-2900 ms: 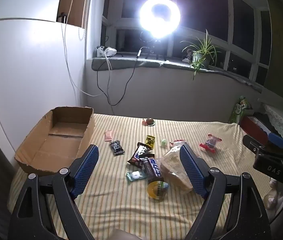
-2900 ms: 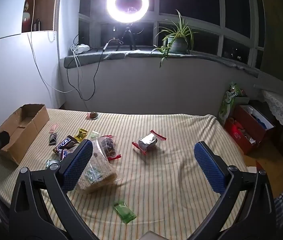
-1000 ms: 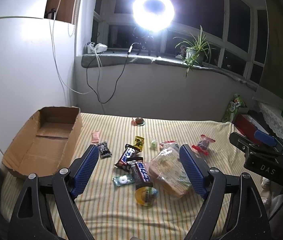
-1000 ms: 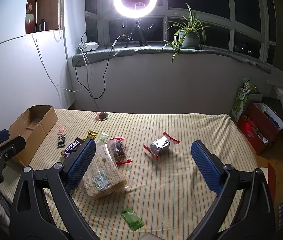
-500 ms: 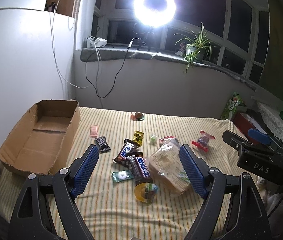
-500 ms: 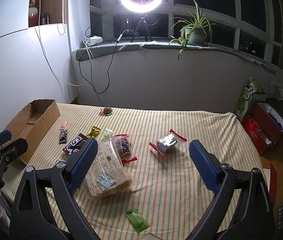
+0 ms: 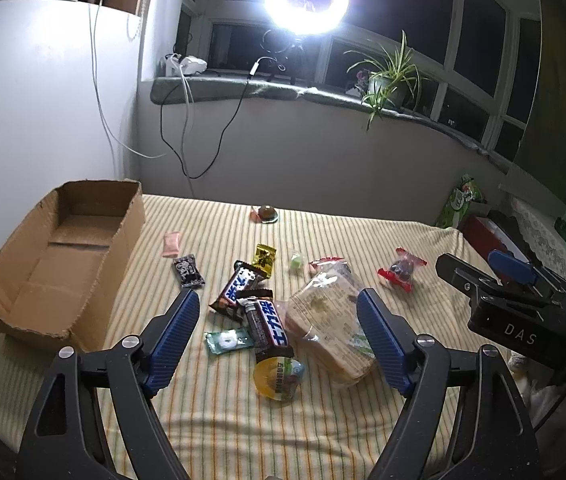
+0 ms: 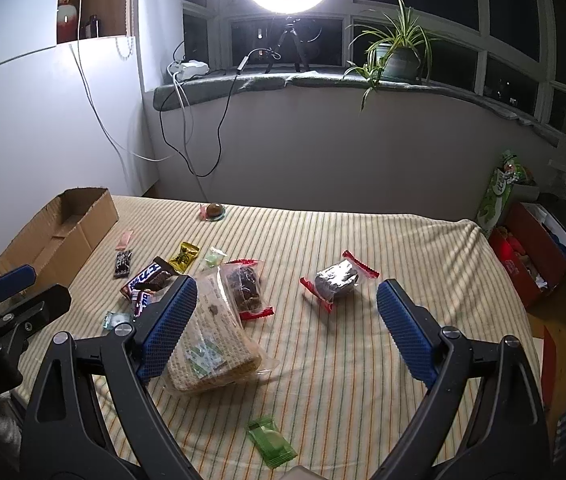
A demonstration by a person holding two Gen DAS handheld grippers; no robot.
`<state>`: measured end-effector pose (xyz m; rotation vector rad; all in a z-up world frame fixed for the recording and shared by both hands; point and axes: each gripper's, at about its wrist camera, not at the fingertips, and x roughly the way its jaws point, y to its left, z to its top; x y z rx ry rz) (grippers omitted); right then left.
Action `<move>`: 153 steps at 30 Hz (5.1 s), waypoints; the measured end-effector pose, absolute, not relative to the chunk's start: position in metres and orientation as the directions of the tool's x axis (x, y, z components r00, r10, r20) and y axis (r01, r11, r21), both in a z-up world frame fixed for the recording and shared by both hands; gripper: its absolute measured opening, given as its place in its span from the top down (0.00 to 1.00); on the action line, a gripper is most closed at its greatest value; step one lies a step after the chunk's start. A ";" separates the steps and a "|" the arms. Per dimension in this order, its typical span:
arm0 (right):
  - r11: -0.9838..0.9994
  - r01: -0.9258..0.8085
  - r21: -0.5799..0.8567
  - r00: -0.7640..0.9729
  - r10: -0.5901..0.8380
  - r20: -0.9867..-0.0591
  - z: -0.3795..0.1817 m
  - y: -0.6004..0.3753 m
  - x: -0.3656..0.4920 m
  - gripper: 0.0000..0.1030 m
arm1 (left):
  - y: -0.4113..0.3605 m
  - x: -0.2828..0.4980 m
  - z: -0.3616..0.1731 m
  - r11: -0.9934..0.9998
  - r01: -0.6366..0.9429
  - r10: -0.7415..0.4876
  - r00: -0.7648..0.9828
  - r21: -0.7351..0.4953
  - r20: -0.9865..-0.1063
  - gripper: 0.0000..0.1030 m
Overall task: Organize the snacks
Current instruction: 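Move the left tool toward the bagged bread loaf, then grasp the bagged bread loaf with the left tool and lift it, then carry the bread loaf into the cardboard box and open the left tool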
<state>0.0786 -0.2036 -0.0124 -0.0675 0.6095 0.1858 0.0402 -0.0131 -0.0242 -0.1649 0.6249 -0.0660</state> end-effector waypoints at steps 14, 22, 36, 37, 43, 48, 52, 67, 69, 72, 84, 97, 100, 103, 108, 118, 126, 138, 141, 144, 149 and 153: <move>0.927 -0.330 0.178 0.642 0.359 -0.677 -0.041 -0.219 0.113 0.24 | -0.015 0.055 -0.052 0.960 0.039 -0.216 0.736 -0.278 -0.642 0.32; 0.870 -0.449 0.203 0.495 0.431 -0.755 -0.067 -0.200 0.131 0.27 | -0.030 0.067 -0.082 0.905 0.072 -0.366 0.635 -0.419 -0.681 0.38; 0.805 -0.485 0.343 0.271 0.511 -0.815 -0.094 -0.184 0.165 0.48 | -0.039 0.085 -0.106 0.879 0.074 -0.425 0.566 -0.471 -0.706 0.44; 0.804 -0.486 0.343 0.266 0.510 -0.818 -0.094 -0.184 0.165 0.49 | -0.039 0.086 -0.107 0.878 0.073 -0.429 0.562 -0.474 -0.707 0.45; 0.799 -0.484 0.356 0.229 0.508 -0.830 -0.098 -0.181 0.169 0.49 | -0.043 0.093 -0.109 0.875 0.084 -0.439 0.556 -0.478 -0.706 0.47; 0.799 -0.493 0.343 0.223 0.498 -0.838 -0.097 -0.178 0.169 0.49 | -0.042 0.094 -0.108 0.876 0.088 -0.439 0.556 -0.475 -0.706 0.48; 0.801 -0.494 0.339 0.225 0.494 -0.840 -0.097 -0.178 0.169 0.50 | -0.043 0.095 -0.107 0.880 0.093 -0.434 0.558 -0.466 -0.708 0.49; 0.787 -0.537 0.304 0.253 0.494 -0.832 -0.071 -0.149 0.155 0.50 | -0.023 0.080 -0.085 0.895 0.095 -0.396 0.620 -0.436 -0.677 0.49; 0.782 -0.547 0.300 0.256 0.497 -0.829 -0.065 -0.142 0.154 0.50 | -0.016 0.078 -0.081 0.896 0.091 -0.388 0.633 -0.434 -0.669 0.49; 0.771 -0.566 0.293 0.260 0.504 -0.824 -0.056 -0.128 0.152 0.50 | -0.005 0.075 -0.075 0.899 0.082 -0.375 0.653 -0.431 -0.658 0.49; 0.715 -0.642 0.276 0.257 0.540 -0.802 -0.027 -0.057 0.150 0.50 | 0.048 0.062 -0.056 0.911 0.008 -0.287 0.729 -0.412 -0.621 0.49; 0.633 -0.720 0.286 0.212 0.593 -0.777 -0.012 0.030 0.155 0.50 | 0.114 0.054 -0.043 0.918 -0.104 -0.161 0.785 -0.383 -0.599 0.49; 0.611 -0.737 0.288 0.198 0.603 -0.773 -0.010 0.052 0.156 0.50 | 0.132 0.052 -0.042 0.916 -0.138 -0.126 0.794 -0.378 -0.595 0.49; 0.585 -0.758 0.289 0.181 0.613 -0.769 -0.010 0.073 0.157 0.50 | 0.148 0.051 -0.043 0.911 -0.169 -0.097 0.799 -0.376 -0.594 0.49; 0.553 -0.778 0.297 0.148 0.621 -0.770 -0.016 0.102 0.159 0.50 | 0.171 0.051 -0.046 0.902 -0.211 -0.065 0.796 -0.376 -0.601 0.49; 0.522 -0.796 0.307 0.096 0.610 -0.786 -0.037 0.139 0.166 0.50 | 0.200 0.057 -0.064 0.883 -0.274 -0.029 0.778 -0.380 -0.628 0.49; 0.514 -0.797 0.317 0.067 0.598 -0.799 -0.052 0.153 0.176 0.50 | 0.212 0.064 -0.075 0.872 -0.299 -0.024 0.765 -0.388 -0.644 0.49; 0.532 -0.804 0.264 0.121 0.581 -0.805 -0.052 0.160 0.179 0.50 | 0.214 0.057 -0.073 0.877 -0.330 0.025 0.757 -0.350 -0.653 0.51; 0.537 -0.803 0.260 0.132 0.585 -0.800 -0.047 0.152 0.177 0.50 | 0.212 0.053 -0.070 0.879 -0.332 0.032 0.759 -0.344 -0.650 0.51; 0.545 -0.798 0.256 0.147 0.589 -0.794 -0.039 0.141 0.173 0.50 | 0.207 0.047 -0.064 0.884 -0.330 0.043 0.763 -0.332 -0.644 0.51; 0.568 -0.790 0.229 0.199 0.592 -0.781 -0.026 0.113 0.164 0.50 | 0.193 0.038 -0.055 0.894 -0.313 0.046 0.776 -0.320 -0.629 0.51; 0.598 -0.773 0.213 0.243 0.588 -0.771 -0.018 0.083 0.157 0.50 | 0.176 0.034 -0.050 0.904 -0.286 0.029 0.781 -0.317 -0.624 0.51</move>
